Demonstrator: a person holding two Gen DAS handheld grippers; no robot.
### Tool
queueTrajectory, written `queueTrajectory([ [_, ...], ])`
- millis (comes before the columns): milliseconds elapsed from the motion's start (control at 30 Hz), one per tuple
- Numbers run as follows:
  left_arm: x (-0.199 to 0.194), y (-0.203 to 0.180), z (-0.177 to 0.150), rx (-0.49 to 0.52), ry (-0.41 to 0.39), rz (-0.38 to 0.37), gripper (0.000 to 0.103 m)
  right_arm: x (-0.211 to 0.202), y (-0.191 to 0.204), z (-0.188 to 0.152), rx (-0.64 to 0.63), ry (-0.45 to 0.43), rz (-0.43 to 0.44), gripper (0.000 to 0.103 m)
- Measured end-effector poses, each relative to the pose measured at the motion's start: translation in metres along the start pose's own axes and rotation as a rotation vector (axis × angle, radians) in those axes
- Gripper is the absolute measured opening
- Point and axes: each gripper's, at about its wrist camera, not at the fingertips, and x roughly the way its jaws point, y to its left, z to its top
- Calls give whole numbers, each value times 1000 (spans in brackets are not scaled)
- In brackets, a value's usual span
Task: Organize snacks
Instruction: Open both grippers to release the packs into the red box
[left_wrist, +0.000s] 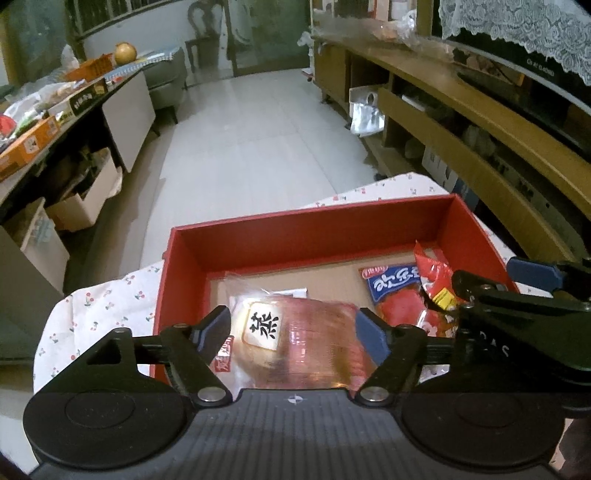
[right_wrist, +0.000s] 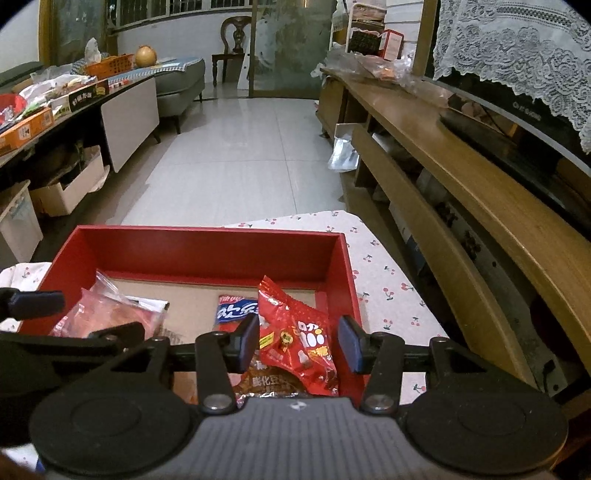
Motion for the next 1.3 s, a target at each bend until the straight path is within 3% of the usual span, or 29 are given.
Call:
queueTrajectory([
  [1300,-49,17,-29,-23,-16,-47,84,-67,10,-27,-18,-42,42,58],
])
